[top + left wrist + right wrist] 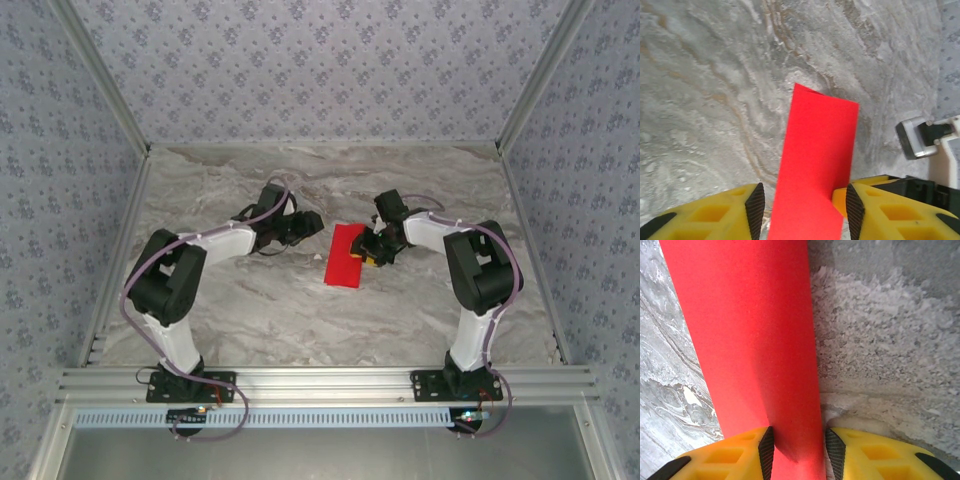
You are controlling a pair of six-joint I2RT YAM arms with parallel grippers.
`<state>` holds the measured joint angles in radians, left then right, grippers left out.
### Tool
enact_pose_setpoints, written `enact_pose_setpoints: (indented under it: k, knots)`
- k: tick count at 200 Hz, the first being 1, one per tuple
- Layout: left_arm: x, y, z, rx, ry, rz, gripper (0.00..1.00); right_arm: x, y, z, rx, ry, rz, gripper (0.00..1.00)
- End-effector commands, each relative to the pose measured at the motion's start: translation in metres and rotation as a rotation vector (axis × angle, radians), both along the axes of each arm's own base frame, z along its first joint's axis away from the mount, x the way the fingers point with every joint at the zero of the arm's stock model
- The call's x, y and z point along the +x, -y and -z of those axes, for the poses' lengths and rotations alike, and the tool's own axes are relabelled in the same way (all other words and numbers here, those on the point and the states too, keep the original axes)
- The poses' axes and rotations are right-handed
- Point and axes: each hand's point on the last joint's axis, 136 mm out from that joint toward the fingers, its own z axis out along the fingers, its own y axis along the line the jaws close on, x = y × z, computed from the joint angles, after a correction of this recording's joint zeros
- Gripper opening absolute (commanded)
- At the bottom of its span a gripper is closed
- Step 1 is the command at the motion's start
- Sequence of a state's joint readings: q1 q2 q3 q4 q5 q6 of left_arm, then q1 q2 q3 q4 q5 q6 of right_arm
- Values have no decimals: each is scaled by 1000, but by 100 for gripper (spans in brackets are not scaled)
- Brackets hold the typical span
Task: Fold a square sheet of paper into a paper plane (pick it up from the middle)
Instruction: First fold in half a square sheet of paper at the center of the table, then hold the square sheet of paper at the center of the table.
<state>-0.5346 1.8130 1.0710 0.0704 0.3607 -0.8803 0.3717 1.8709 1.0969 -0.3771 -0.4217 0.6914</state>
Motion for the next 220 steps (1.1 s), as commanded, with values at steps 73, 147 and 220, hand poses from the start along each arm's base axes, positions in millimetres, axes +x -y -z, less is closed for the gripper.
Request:
enact_pose_setpoints:
  k: [73, 147, 220]
  knots:
    - [-1, -4, 5, 37, 43, 22, 61, -38, 53, 75, -286, -216, 94, 41]
    - [-11, 19, 12, 36, 35, 115, 55, -43, 52, 87, -314, -245, 65, 42]
    - [-8, 26, 18, 30, 3, 117, 51, -48, 50, 95, -320, -263, 11, 43]
